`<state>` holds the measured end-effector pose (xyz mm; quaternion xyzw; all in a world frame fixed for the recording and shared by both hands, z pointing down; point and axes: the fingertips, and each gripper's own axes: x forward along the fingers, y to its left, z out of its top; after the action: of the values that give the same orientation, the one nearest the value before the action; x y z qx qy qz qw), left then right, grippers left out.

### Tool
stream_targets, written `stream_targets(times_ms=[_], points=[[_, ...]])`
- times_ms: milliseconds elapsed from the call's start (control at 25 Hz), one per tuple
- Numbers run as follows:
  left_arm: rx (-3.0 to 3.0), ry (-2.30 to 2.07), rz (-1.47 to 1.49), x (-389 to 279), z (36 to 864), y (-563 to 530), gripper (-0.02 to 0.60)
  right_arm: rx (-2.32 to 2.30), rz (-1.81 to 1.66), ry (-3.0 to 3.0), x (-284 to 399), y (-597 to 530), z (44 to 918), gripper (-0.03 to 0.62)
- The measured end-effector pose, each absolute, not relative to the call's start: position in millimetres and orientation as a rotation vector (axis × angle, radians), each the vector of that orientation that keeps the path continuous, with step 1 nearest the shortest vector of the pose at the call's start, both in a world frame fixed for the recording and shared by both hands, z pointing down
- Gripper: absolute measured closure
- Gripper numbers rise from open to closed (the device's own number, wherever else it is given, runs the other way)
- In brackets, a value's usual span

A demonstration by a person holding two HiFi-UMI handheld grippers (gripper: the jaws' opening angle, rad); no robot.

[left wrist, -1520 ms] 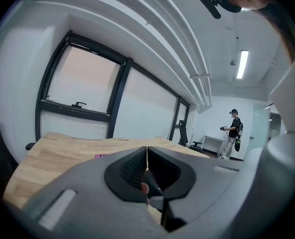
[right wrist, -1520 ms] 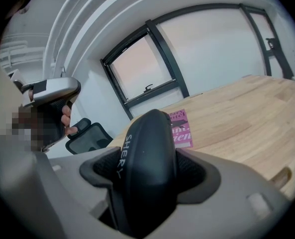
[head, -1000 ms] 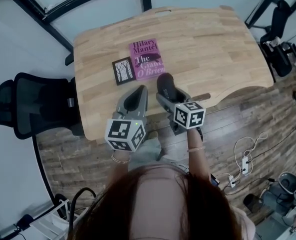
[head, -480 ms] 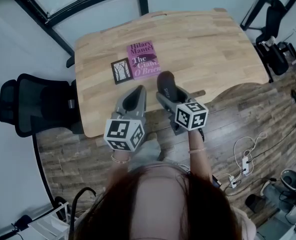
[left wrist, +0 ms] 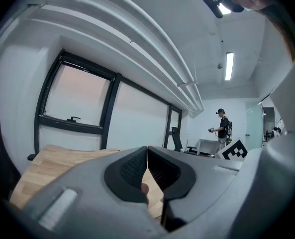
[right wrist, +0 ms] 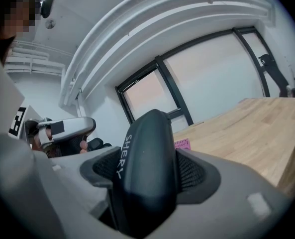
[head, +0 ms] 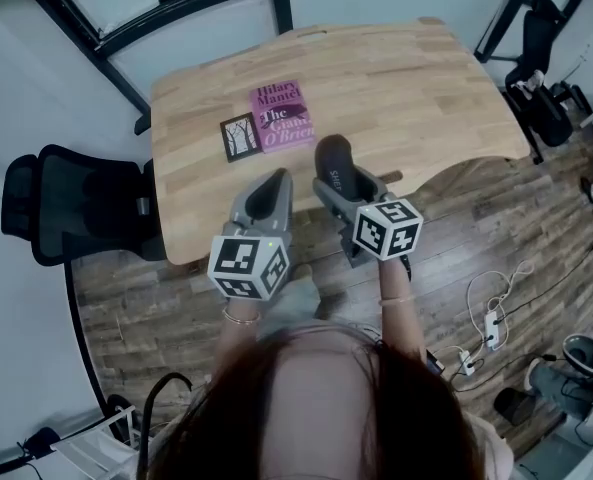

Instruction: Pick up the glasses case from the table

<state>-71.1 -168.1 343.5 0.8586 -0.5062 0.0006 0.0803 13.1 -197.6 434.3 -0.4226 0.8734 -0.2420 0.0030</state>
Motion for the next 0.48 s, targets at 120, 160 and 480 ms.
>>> stream_targets(times_ms=[120,160,480], points=[[2.581,-1.519,-0.010,-67,339,-156,0.572,-1.314,-0.717,2.729,18,-185,421,0.246],[2.584,-1.522,-0.015,-66,337,-152,0.572,-1.311,-0.703,2.727,19,-182,418,0.246],[2.610,-1.540,-0.033,-59,328,-122,0.572,-1.281,-0.627,2.696,29,-150,394,0.246]])
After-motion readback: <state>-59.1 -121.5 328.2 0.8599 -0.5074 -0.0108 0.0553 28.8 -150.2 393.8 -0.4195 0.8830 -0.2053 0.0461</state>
